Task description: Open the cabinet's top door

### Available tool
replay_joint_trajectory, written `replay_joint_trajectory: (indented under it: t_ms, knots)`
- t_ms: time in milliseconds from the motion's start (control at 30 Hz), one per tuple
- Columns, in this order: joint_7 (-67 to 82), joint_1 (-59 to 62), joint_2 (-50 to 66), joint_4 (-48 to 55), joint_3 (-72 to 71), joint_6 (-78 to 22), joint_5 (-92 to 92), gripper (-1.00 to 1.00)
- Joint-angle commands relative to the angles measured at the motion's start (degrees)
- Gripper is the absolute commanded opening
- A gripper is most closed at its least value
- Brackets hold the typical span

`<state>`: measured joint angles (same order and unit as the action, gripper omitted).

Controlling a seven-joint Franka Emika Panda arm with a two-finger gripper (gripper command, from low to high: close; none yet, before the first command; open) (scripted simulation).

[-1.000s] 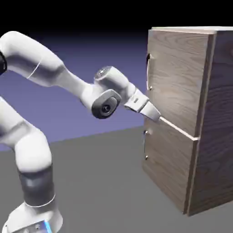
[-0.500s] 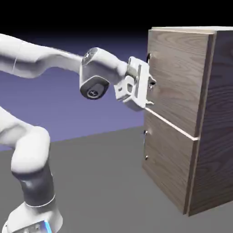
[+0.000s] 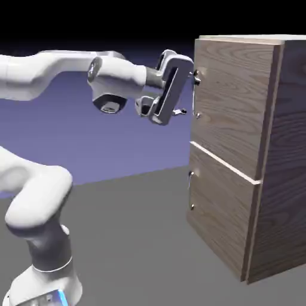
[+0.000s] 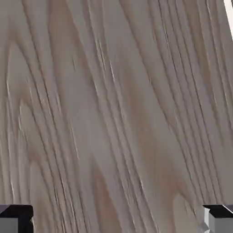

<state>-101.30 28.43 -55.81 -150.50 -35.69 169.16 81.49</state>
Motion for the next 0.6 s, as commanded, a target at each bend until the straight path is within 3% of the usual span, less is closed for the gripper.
replay_joint_trajectory:
  t_ms: [0,567]
  knots:
    - [-1.8,0.9,-0.7,0.3,-1.1,-0.1,2.5,0.0]
    - [-32.4,16.0,-12.7,5.8,-19.6,-2.7,44.9,0.0]
